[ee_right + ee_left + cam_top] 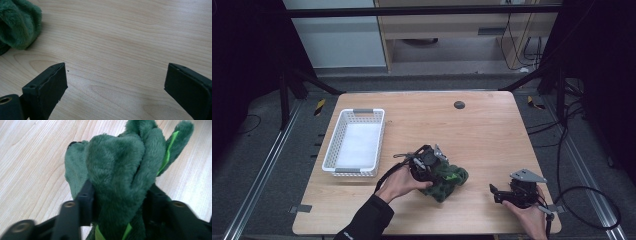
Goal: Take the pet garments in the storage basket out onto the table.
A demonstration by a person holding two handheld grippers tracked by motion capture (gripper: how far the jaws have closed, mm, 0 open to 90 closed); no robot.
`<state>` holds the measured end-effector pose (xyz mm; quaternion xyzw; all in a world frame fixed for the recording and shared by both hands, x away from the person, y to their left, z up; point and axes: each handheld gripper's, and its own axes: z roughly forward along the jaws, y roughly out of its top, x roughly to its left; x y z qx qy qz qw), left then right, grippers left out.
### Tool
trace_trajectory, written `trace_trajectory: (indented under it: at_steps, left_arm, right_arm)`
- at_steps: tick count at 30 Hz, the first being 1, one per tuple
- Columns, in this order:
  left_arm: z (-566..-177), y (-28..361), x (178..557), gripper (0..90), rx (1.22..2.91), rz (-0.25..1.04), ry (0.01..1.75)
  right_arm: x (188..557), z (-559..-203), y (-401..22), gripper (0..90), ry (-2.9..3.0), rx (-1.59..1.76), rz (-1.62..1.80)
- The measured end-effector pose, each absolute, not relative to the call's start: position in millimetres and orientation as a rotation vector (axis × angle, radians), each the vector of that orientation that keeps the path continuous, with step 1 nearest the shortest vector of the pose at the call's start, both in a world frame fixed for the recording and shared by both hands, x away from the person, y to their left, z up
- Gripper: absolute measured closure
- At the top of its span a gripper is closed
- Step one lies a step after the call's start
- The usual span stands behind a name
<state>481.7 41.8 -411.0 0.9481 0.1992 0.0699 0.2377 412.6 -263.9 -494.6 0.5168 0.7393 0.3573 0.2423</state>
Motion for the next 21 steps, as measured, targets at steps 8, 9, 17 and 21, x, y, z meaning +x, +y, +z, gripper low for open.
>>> trace_trajectory:
  at_steps: [8, 9, 17, 21]
  left_arm:
    - [-412.1, 49.0, 481.5, 29.2, 2.557, 0.186, 0.544]
    - [-412.1, 49.0, 481.5, 27.8, 2.557, 0.186, 0.544]
    - [-404.6, 55.0, 474.0, 21.3, 2.536, 0.188, 0.516]
    - [-401.3, 58.6, 471.4, 20.4, 2.524, 0.196, 0.513]
  right_arm:
    - [412.7, -495.0, -263.9, 4.4, 2.023, 1.41, 0.973]
    - [412.7, -495.0, -263.9, 4.4, 2.023, 1.41, 0.973]
    - [412.5, -495.1, -264.3, 4.2, 2.023, 1.41, 0.969]
    - [412.7, -495.3, -264.2, 4.2, 2.024, 1.41, 0.968]
